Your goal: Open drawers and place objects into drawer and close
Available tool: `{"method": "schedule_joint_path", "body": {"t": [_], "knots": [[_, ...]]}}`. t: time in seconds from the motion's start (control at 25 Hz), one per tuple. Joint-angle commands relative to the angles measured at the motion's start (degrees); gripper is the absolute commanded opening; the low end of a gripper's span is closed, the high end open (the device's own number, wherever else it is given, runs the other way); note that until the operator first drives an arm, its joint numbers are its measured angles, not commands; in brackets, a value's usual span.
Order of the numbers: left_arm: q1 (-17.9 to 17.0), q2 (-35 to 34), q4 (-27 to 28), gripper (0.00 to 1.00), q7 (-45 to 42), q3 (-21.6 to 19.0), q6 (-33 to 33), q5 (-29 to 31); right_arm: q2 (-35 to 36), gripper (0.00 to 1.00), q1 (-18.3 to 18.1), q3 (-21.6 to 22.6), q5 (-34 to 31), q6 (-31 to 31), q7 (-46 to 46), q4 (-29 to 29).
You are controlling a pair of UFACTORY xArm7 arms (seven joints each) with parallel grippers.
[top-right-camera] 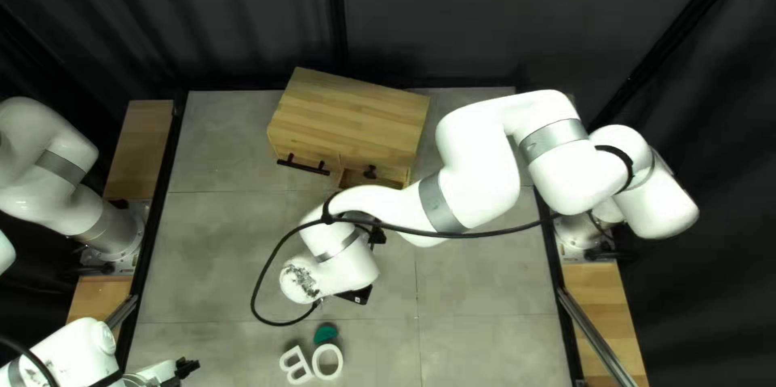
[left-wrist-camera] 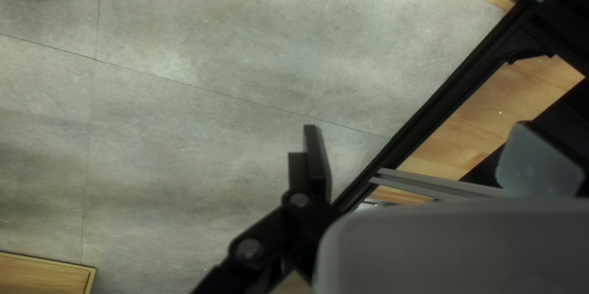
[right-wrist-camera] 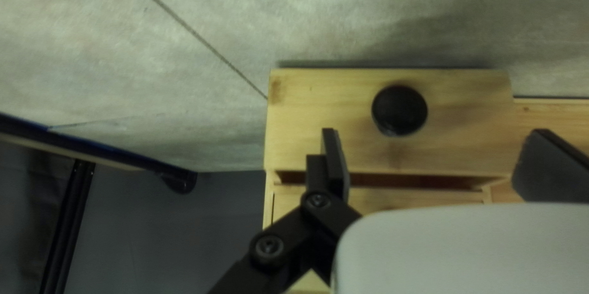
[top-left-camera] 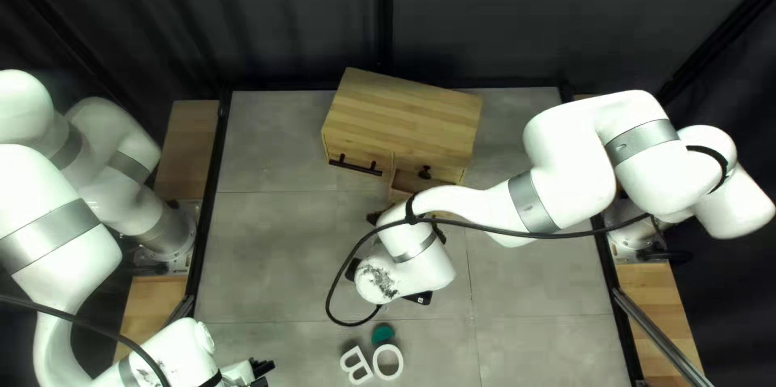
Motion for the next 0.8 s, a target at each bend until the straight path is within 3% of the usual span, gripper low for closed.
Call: {"method": "schedule_joint_path", "body": {"t": [0.04,0.08,0.24,0.44,0.6,0.8], "knots": [[0.0,0.0,0.0,1.00,0.0,0.0,0.0,0.0,-12.3,1.00,0.2,2.8,-4.4,-7.6,-10.3,-13.0],[0.0,0.0,0.0,1.00,0.0,0.0,0.0,0.0,-14.6,1.00,-0.2,3.2,-5.0,-9.7,-13.2,-15.8],[0.0,0.0,0.0,1.00,0.0,0.0,0.0,0.0,-17.1,1.00,-0.8,3.0,-5.1,-11.6,-17.4,-18.0],[0.0,0.0,0.0,1.00,0.0,0.0,0.0,0.0,-15.8,1.00,0.3,2.9,-2.5,-5.2,-11.6,-13.4],[0.0,0.0,0.0,1.00,0.0,0.0,0.0,0.0,-15.5,1.00,1.8,1.8,0.3,2.6,4.2,-10.2],[0.0,0.0,0.0,1.00,0.0,0.0,0.0,0.0,-18.0,1.00,2.7,0.4,3.9,2.6,27.1,-13.8]]}}
